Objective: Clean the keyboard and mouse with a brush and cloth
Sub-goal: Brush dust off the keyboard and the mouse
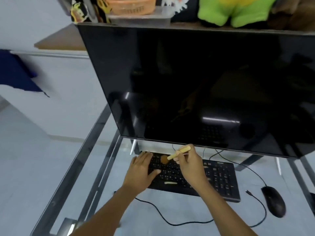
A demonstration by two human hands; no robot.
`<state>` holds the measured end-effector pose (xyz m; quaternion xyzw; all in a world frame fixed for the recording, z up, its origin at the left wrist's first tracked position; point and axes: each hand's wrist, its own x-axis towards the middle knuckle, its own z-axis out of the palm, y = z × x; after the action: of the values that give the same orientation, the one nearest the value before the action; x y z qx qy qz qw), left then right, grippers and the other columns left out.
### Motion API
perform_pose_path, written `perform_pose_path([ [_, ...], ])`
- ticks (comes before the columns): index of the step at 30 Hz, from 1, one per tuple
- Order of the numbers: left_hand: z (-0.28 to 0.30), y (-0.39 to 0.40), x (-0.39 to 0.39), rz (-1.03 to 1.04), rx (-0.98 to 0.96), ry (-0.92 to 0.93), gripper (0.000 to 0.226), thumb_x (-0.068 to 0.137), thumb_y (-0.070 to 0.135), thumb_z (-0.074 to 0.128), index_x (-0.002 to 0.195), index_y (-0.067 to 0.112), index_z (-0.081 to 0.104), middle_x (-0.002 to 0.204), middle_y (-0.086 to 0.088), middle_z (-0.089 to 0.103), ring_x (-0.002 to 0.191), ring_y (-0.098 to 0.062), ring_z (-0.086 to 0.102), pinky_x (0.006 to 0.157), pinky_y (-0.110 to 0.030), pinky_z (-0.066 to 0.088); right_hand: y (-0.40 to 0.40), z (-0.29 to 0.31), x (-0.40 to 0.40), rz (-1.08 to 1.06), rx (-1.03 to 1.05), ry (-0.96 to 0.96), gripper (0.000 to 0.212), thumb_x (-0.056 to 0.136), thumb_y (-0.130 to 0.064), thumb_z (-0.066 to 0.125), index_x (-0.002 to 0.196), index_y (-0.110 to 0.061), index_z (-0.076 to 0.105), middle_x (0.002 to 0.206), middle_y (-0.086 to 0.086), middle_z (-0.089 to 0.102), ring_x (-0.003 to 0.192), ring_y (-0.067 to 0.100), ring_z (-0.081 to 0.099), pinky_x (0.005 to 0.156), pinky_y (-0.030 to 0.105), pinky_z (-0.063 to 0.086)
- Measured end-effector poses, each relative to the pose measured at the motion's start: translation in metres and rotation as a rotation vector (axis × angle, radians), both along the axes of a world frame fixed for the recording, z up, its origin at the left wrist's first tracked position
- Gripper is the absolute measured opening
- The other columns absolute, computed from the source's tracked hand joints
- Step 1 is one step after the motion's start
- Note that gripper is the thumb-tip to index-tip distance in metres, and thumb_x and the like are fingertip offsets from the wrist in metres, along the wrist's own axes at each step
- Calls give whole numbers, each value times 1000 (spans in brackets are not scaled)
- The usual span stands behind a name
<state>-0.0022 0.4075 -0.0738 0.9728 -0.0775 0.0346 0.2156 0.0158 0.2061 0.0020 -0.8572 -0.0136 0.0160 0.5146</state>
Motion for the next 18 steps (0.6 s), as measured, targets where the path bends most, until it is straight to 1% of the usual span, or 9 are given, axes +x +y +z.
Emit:
perform_pose_path([
  [2,-11,22,-6,19,-31,97,85,81,67,43,147,14,32,153,-2,35,145,-18,21,119,-40,19,17,-6,0,59,-36,9,4,98,-13,52,95,-13,52,69,-24,67,78,4,69,68,22,55],
  [4,-16,34,-13,-3,-78,160,95,79,70,49,152,17,16,159,4,18,146,-8,5,121,-36,10,31,-13,2,106,-83,26,5,98,-12,52,94,-15,51,75,-18,67,74,8,68,65,27,55],
  [7,-18,39,-18,-47,-170,203,110,75,71,58,153,23,-3,159,14,2,142,2,-6,121,-34,4,37,-14,9,13,-139,-61,8,97,-7,49,92,-13,50,78,-6,62,61,1,58,53,15,40],
  [9,-21,43,-20,-45,-228,211,114,72,72,62,153,26,-4,158,17,3,141,3,-3,120,-33,6,41,-12,15,-54,-78,-99,9,96,-4,48,93,-11,51,70,-10,58,56,-1,57,47,15,40],
  [12,-32,51,-23,-60,-240,208,115,71,76,60,153,25,-3,160,13,7,145,-4,2,120,-35,9,52,-19,19,77,-95,7,8,97,-9,49,94,-17,51,79,-6,67,67,11,66,51,32,49],
  [13,-37,53,-25,-70,-222,202,114,72,78,57,153,24,-3,160,12,7,146,-4,0,121,-36,7,55,-25,19,115,-142,5,6,97,-12,49,95,-18,51,83,-5,67,70,11,64,53,27,46],
  [15,-44,54,-28,-88,-177,192,111,74,81,50,153,24,-3,161,11,6,146,-3,-5,121,-36,4,57,-30,22,62,-189,-75,5,97,-14,49,98,-18,51,85,-4,63,68,3,58,56,14,39],
  [17,-49,55,-29,-95,-143,172,109,76,81,47,153,21,-1,161,10,6,146,-3,-6,122,-37,4,61,-29,25,-9,-121,-126,9,96,-8,50,98,-17,52,80,-7,60,64,0,57,53,12,41],
  [18,-49,55,-29,-97,-132,166,108,77,81,47,154,20,0,161,9,7,147,-3,-6,122,-36,4,65,-29,26,14,-108,-116,10,96,-7,50,97,-17,52,79,-9,62,64,-1,59,53,13,43],
])
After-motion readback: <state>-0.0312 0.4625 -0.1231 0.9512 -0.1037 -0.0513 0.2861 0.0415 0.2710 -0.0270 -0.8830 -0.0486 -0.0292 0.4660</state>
